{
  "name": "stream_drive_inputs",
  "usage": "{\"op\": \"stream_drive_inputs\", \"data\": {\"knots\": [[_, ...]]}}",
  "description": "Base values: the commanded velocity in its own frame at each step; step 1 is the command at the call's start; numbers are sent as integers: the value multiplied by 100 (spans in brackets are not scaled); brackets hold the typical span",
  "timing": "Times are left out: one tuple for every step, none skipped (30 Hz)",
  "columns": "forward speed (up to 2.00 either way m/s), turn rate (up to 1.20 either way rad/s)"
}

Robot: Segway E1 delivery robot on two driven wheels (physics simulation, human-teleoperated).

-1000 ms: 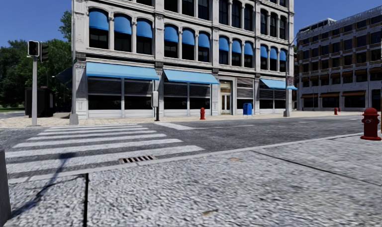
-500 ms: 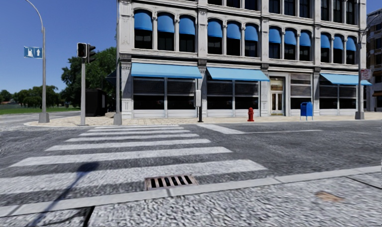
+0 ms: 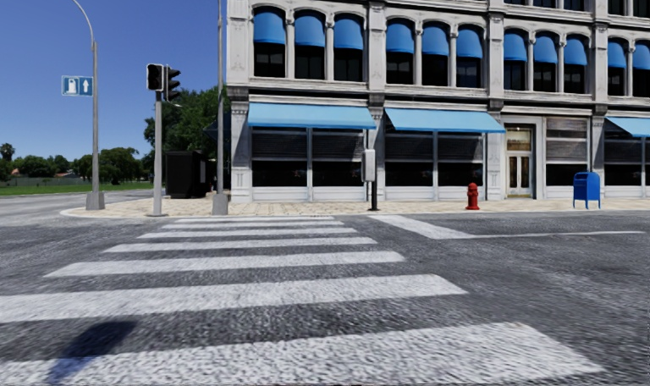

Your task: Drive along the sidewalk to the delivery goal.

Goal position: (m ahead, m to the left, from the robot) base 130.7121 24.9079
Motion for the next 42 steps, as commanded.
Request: {"op": "stream_drive_inputs", "data": {"knots": [[200, 0], [200, 0], [200, 0], [200, 15], [200, 25], [200, 39], [200, 39], [200, 43], [200, 44], [200, 34], [200, 34], [200, 21], [200, 14], [200, 11], [200, 11], [200, 10], [200, 9], [200, 10], [200, 10], [200, 19], [200, 24], [200, 25], [200, 25], [200, 25], [200, 25], [200, 25], [200, 25], [200, 20], [200, 6], [200, 1], [200, 1], [200, 0], [200, 0], [200, 0], [200, 0], [200, 0], [200, 0], [200, 8], [200, 8], [200, 20], [200, 25], [200, 26]]}}
